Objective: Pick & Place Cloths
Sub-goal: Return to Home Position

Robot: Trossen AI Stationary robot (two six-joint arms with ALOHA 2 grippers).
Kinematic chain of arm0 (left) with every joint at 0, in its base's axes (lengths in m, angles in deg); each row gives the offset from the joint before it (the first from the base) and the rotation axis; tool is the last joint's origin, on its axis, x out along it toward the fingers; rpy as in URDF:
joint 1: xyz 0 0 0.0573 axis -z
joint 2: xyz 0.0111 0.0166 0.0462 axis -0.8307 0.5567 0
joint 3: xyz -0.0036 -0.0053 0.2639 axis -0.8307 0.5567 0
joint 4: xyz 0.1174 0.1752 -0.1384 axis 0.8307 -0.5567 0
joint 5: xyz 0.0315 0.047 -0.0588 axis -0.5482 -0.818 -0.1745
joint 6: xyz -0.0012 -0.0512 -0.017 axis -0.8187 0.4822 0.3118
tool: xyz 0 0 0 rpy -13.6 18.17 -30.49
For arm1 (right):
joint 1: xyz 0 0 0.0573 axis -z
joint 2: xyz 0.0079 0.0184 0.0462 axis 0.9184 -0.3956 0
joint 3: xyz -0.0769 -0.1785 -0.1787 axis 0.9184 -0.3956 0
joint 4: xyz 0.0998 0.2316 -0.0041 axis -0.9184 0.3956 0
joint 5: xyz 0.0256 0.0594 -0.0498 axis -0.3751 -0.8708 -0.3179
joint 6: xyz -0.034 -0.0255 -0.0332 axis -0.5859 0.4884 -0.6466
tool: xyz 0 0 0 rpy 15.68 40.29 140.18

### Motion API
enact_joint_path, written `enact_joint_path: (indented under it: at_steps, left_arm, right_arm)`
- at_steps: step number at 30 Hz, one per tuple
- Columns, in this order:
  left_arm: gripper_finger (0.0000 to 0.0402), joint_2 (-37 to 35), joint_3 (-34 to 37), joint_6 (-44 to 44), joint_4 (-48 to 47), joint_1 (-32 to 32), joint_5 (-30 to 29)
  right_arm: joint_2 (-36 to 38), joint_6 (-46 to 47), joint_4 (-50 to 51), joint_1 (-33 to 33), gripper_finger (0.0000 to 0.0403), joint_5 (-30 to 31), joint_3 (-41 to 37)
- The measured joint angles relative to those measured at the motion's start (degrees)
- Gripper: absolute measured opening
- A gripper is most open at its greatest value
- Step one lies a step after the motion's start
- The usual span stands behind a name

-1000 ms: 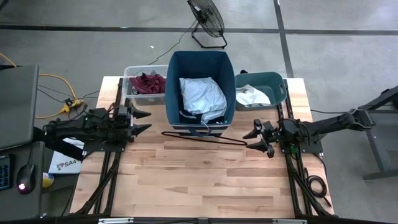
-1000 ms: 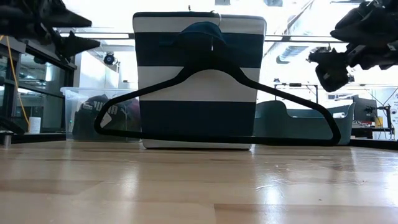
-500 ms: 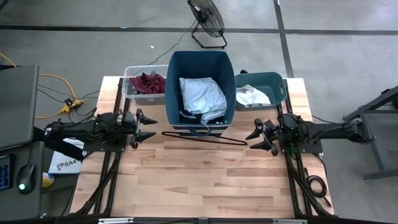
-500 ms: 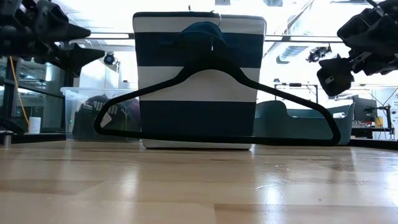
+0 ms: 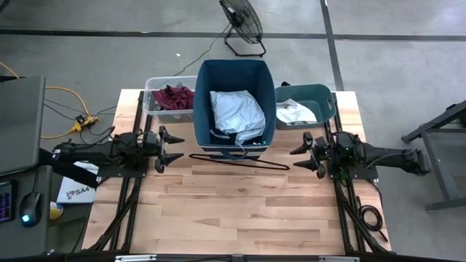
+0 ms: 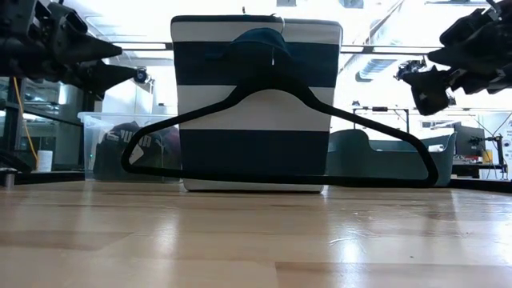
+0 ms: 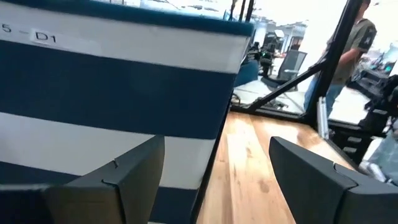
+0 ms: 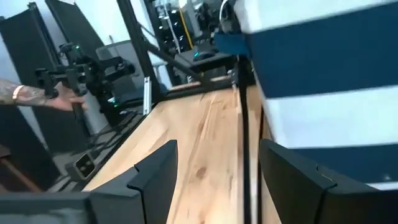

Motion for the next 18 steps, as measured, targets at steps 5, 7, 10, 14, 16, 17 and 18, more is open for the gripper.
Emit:
enact_joint_path:
  at_steps: [5,7,10,14,16,17,18]
  left_arm:
    - [0.0285,0.02,0.04,-1.65,-0.21,0.0,-0.66]
    - [0.0285,0.02,0.04,-1.65,-0.23,0.0,-1.08]
    - [0.0285,0.02,0.06,-1.65,-0.28,0.0,-0.9]
    - [0.0285,0.02,0.08,-1.65,-0.27,0.0,-0.24]
    - [0.0285,0.02,0.08,-1.65,-0.26,0.0,-0.23]
    - [0.0285,0.02,0.08,-1.65,-0.26,0.02,-0.22]
    - [0.0285,0.02,0.08,-1.67,-0.26,0.0,-0.22]
  right_arm:
    - [1.09,-2.1,0.34,-0.01,0.0217,2.12,0.0]
    - [1.5,-2.56,0.37,-0.02,0.0217,2.84,0.0]
    - [1.87,-3.52,0.37,-0.02,0.0217,2.79,0.0]
    - [1.87,-3.99,0.25,-0.02,0.0217,2.73,-0.02]
    - [1.87,-4.09,0.22,-0.04,0.0217,2.68,-0.02]
    - [1.87,-4.12,0.21,-0.04,0.0217,2.68,-0.02]
    - [1.87,-4.14,0.12,-0.04,0.0217,2.65,-0.03]
